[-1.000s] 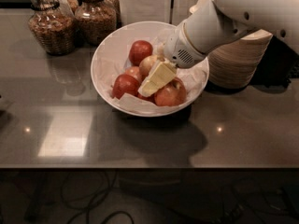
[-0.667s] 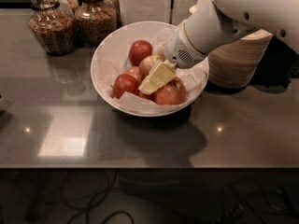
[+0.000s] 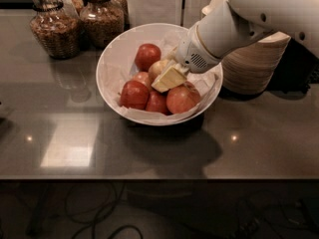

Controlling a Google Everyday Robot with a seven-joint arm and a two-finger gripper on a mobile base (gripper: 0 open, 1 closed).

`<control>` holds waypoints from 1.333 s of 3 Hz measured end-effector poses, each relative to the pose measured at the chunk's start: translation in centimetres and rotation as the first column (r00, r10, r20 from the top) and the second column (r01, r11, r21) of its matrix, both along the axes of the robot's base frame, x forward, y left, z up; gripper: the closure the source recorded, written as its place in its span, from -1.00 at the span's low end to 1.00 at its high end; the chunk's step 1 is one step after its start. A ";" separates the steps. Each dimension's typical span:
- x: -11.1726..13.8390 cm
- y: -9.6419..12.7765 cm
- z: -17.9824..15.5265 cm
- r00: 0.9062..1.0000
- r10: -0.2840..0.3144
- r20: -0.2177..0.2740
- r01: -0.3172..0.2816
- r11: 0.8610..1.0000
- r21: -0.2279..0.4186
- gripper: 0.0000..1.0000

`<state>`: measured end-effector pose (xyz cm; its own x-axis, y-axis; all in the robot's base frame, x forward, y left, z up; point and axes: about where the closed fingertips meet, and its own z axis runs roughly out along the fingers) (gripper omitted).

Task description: Pick apple from white bowl

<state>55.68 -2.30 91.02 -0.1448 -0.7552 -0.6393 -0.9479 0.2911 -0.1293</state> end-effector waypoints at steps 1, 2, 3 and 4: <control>0.0 0.0 0.0 1.000 0.000 0.000 0.000 1.000 0.000 1.00; 0.0 0.0 0.0 1.000 0.000 0.000 0.000 1.000 0.000 1.00; -0.3 0.1 1.3 1.000 0.031 -0.001 -0.031 0.998 0.053 1.00; -0.4 -0.9 4.6 0.998 0.048 0.039 -0.052 0.991 0.125 1.00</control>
Offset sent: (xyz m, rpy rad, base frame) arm 0.0000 0.0000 0.0000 0.0000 0.0000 0.0000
